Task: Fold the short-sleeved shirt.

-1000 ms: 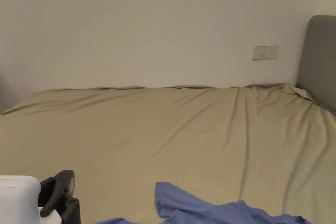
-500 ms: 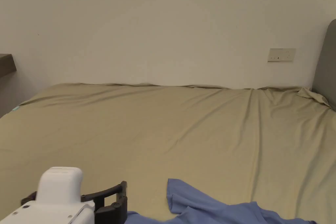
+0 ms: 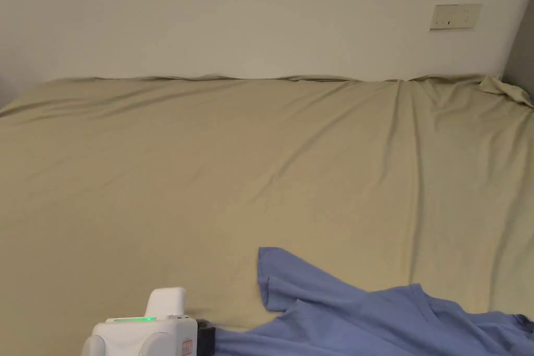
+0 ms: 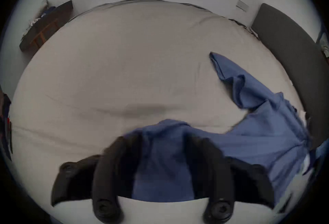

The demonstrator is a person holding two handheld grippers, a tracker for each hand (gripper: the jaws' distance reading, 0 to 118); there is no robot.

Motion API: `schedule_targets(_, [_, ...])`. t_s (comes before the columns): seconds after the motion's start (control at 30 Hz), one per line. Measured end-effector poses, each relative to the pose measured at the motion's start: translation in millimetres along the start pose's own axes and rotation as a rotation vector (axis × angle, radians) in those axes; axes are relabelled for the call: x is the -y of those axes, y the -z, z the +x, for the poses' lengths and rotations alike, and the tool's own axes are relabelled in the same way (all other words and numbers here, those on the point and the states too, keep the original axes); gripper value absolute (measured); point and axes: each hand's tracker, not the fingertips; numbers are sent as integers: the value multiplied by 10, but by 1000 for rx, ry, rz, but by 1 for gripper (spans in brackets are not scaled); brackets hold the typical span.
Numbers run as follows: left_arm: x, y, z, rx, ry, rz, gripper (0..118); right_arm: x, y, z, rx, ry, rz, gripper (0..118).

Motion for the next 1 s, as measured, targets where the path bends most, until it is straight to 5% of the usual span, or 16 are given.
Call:
schedule_targets(0.07, [40, -222, 69, -98, 71, 232, 2, 36, 61, -6, 5, -1, -15, 3])
schedule_targets(0.1, [43, -200, 102, -10, 42, 223, 2, 52, 86, -11, 3, -1, -21, 3])
schedule_targets(0.37, [100, -690, 119, 13, 13, 272, 2, 83, 139, 155, -23, 50, -38, 6])
schedule_targets(0.43, [150, -843, 164, 24, 8, 290, 2, 81, 255, 341, -15, 90, -64, 102])
schedule_targets(0.47, [171, -897, 171, 27, 6, 302, 2, 102, 391, 446, -35, 115, -110, 118])
schedule_targets(0.57, [219, -975, 243, 23, 14, 302, 2, 284, 951, 759, -109, 243, -274, 118])
schedule_targets(0.67, [231, -936, 306, 0, 22, 291, 2, 508, 1622, 880, -72, 261, -498, 118])
schedule_targets(0.73, [255, -888, 315, 14, 1, 263, 2, 697, 1846, 817, -67, 240, -594, 96])
schedule_targets(0.8, [269, -824, 353, 12, -2, 254, 2, 852, 1952, 689, -128, 219, -671, 59])
schedule_targets(0.87, [306, -779, 393, 15, 3, 236, 2, 846, 1845, 623, -64, 188, -570, 51])
schedule_targets(0.9, [318, -771, 403, 14, 8, 232, 2, 786, 1775, 605, -87, 186, -561, 24])
schedule_targets(0.93, [312, -743, 401, 15, 7, 229, 2, 751, 1747, 608, -105, 210, -550, 11])
schedule_targets(1.0, [328, -773, 389, 39, -11, 232, 2, 677, 1645, 569, -75, 159, -495, 10])
